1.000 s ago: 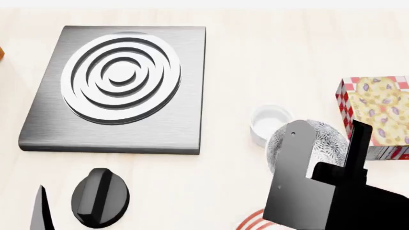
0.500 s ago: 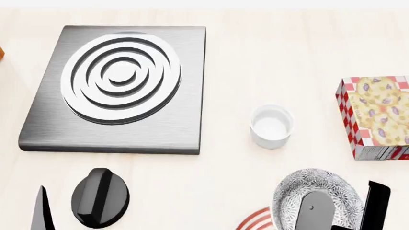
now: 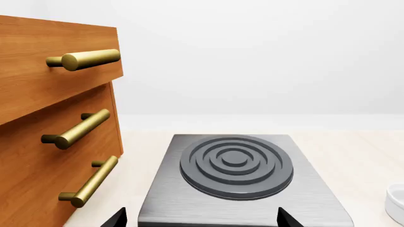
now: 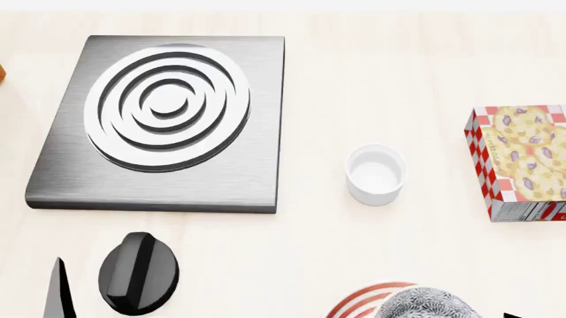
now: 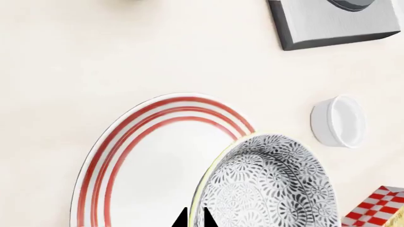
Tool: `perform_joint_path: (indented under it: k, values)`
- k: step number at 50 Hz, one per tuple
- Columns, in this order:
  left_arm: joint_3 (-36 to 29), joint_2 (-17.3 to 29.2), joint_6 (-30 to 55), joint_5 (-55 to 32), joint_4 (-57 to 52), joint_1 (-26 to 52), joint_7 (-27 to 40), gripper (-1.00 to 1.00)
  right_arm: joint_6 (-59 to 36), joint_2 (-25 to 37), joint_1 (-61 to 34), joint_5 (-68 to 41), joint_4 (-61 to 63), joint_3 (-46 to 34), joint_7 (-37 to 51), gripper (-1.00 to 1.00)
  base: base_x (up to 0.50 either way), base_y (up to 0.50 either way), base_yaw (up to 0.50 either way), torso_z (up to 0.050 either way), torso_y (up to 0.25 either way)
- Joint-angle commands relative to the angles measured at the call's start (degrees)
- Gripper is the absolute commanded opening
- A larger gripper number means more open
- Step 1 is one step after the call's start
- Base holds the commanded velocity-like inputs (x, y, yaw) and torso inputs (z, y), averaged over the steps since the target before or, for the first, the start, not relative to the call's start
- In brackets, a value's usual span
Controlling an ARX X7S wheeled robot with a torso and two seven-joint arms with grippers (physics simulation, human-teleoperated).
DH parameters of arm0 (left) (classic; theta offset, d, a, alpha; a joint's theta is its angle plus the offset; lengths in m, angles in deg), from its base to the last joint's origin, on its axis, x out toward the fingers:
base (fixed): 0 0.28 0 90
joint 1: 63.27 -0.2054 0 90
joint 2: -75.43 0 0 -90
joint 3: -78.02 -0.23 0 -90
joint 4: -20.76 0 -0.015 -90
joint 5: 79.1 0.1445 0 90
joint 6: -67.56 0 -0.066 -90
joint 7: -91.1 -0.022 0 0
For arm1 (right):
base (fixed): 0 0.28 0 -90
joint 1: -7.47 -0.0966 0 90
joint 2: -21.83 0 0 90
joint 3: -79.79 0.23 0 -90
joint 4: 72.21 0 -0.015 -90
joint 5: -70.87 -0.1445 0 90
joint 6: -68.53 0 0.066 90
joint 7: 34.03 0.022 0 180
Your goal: Pick the akita bowl on the ramekin and place it on the plate.
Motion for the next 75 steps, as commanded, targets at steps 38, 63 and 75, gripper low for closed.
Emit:
perform_joint_path:
  k: [38,63,75]
  values:
    - [-1.8,0.5,-0.7,0.3,1.0,0.2,0.6,1.0,13.1,-3.2,8.7,5.9,-12.2,-6.6,9.2,-1.0,0.0,0.0,0.0,0.0,0.0]
    - [-1.9,0.9,-0.7,0.0,1.0,0.4,1.0,1.0,16.3,-7.5,10.5,7.8,-17.2,-7.7,10.1,-1.0,0.0,0.0,0.0,0.0,0.0]
    - [-2.0,1.1,-0.8,-0.2,1.0,0.5,1.2,1.0,17.6,-9.6,11.9,8.7,-19.2,-8.7,10.7,-1.0,0.0,0.0,0.0,0.0,0.001]
